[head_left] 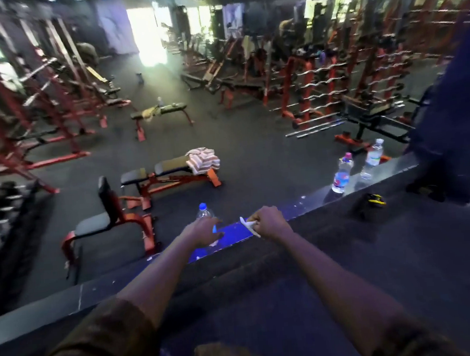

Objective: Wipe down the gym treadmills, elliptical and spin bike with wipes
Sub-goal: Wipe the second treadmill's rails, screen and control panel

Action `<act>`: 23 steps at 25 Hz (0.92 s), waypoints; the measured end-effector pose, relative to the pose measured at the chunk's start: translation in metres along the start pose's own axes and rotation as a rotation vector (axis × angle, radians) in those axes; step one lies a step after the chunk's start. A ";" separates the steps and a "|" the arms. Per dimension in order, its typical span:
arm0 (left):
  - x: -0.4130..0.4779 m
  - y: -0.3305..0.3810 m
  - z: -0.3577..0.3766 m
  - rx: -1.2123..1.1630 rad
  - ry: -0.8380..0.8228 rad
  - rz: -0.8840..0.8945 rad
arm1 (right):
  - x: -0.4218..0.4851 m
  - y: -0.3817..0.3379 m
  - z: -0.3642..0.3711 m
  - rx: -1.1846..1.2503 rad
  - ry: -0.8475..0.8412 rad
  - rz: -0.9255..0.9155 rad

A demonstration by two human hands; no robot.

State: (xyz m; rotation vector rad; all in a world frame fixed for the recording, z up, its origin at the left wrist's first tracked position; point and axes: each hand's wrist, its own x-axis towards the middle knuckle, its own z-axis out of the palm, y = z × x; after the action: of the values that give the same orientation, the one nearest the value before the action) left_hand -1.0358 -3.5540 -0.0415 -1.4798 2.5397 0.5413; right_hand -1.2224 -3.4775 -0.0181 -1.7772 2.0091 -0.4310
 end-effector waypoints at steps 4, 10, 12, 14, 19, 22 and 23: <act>-0.006 -0.058 -0.013 -0.134 0.058 -0.217 | 0.076 -0.051 0.013 -0.038 -0.123 -0.220; -0.057 -0.140 -0.013 -0.295 0.218 -0.636 | 0.154 -0.154 0.057 -0.020 -0.353 -0.532; -0.080 -0.162 -0.012 -0.343 0.275 -0.766 | 0.169 -0.190 0.076 -0.028 -0.403 -0.669; -0.103 -0.186 -0.010 -0.387 0.316 -0.909 | 0.183 -0.229 0.096 -0.004 -0.451 -0.822; -0.156 -0.238 -0.013 -0.499 0.491 -1.276 | 0.217 -0.336 0.141 0.001 -0.637 -1.147; -0.185 -0.250 -0.017 -0.536 0.550 -1.460 | 0.221 -0.387 0.160 -0.037 -0.731 -1.277; -0.196 -0.254 -0.017 -0.544 0.573 -1.520 | 0.221 -0.407 0.168 -0.038 -0.751 -1.311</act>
State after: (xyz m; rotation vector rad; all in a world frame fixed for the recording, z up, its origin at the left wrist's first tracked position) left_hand -0.7170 -3.5160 -0.0240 -3.3551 0.7018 0.5109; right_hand -0.8091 -3.7427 0.0141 -2.5311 0.2039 -0.0210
